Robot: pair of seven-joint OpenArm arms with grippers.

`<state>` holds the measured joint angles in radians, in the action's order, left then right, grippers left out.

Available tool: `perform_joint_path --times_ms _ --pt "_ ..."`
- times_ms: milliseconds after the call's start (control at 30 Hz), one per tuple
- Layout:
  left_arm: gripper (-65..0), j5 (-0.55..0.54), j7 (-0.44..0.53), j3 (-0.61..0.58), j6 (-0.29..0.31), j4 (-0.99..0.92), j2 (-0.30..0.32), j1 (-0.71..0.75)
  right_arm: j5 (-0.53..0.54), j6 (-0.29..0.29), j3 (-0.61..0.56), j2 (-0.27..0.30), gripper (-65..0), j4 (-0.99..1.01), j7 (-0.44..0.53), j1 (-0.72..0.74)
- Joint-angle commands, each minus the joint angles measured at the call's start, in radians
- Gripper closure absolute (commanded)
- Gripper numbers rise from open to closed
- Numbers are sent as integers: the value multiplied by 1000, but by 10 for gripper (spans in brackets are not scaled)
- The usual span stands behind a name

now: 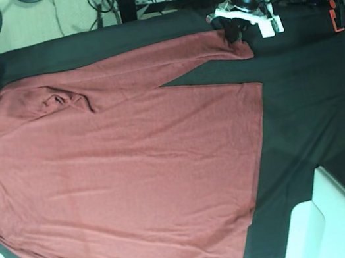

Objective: Fold the T-shirt properly
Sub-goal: 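Lower both grippers onto the shirt's shoulder edges and pinch the fabric, then lift the shoulder edges and drag them toward the hem with both grippers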

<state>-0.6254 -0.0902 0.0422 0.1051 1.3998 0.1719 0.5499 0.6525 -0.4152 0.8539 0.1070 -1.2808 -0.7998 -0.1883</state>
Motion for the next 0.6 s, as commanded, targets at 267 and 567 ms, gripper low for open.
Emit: perform_joint_path --times_ms 267,567 --pt "0 6 -52 -9 3 16 1 12 20 -15 3 43 -321 129 50 52" --pt "0 6 -53 -9 3 17 1 12 19 -17 -6 52 -311 206 84 63"
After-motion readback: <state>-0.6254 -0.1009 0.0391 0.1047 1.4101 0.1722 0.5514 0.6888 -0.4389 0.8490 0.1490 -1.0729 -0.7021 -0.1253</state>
